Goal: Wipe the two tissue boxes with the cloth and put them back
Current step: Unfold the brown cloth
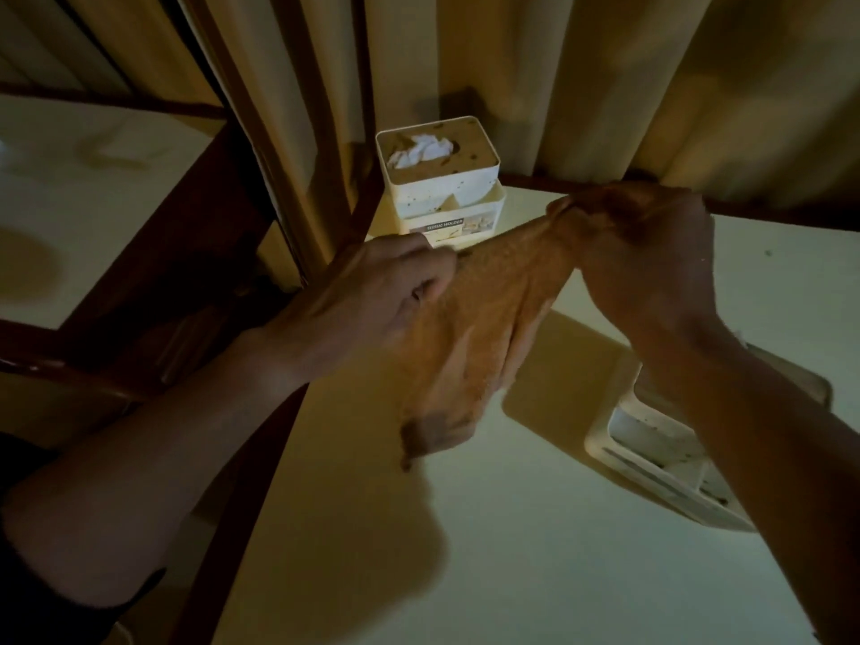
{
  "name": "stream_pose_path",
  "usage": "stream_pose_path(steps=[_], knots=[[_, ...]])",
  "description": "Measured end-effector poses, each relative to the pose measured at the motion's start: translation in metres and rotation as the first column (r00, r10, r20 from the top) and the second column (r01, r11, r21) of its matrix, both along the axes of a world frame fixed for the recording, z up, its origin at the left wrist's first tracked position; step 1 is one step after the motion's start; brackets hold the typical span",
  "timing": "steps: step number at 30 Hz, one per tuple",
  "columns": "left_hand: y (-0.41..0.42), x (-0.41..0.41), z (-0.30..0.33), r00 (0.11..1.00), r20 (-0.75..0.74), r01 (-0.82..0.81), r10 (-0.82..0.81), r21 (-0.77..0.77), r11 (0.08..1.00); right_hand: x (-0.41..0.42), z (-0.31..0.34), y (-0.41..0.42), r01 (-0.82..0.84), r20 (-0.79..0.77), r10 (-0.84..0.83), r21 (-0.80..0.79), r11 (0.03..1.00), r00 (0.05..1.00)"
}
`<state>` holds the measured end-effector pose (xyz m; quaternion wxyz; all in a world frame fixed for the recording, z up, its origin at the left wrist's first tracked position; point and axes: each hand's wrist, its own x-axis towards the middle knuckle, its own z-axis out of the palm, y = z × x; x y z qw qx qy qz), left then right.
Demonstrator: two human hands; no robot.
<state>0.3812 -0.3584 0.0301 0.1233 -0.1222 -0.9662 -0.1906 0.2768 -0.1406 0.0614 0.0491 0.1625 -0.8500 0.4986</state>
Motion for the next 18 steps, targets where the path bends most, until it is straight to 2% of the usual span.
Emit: stream_pose_path(steps=[3, 7, 11, 15, 18], knots=[[0.004, -0.006, 0.011, 0.993, 0.063, -0.098, 0.097, 0.023, 0.995, -0.002, 0.015, 0.011, 0.08, -0.002, -0.081, -0.056, 0.995, 0.997], [0.009, -0.009, 0.029, 0.95, 0.186, -0.292, 0.252, 0.234, 0.927, -0.003, 0.029, 0.021, 0.147, 0.016, -0.146, -0.092, 0.985, 0.989], [0.017, -0.014, 0.042, 0.939, 0.072, -0.344, 0.337, 0.263, 0.902, -0.001, 0.027, 0.027, 0.15, 0.043, -0.147, -0.077, 0.986, 0.988], [0.035, -0.019, 0.038, 0.972, 0.119, -0.228, 0.203, 0.263, 0.937, 0.003, 0.026, 0.033, 0.018, 0.05, -0.015, -0.061, 0.998, 0.999], [0.064, -0.026, 0.029, 0.99, 0.135, -0.095, 0.047, 0.373, 0.923, 0.007, 0.032, 0.034, -0.139, 0.044, 0.141, -0.047, 0.989, 0.989]])
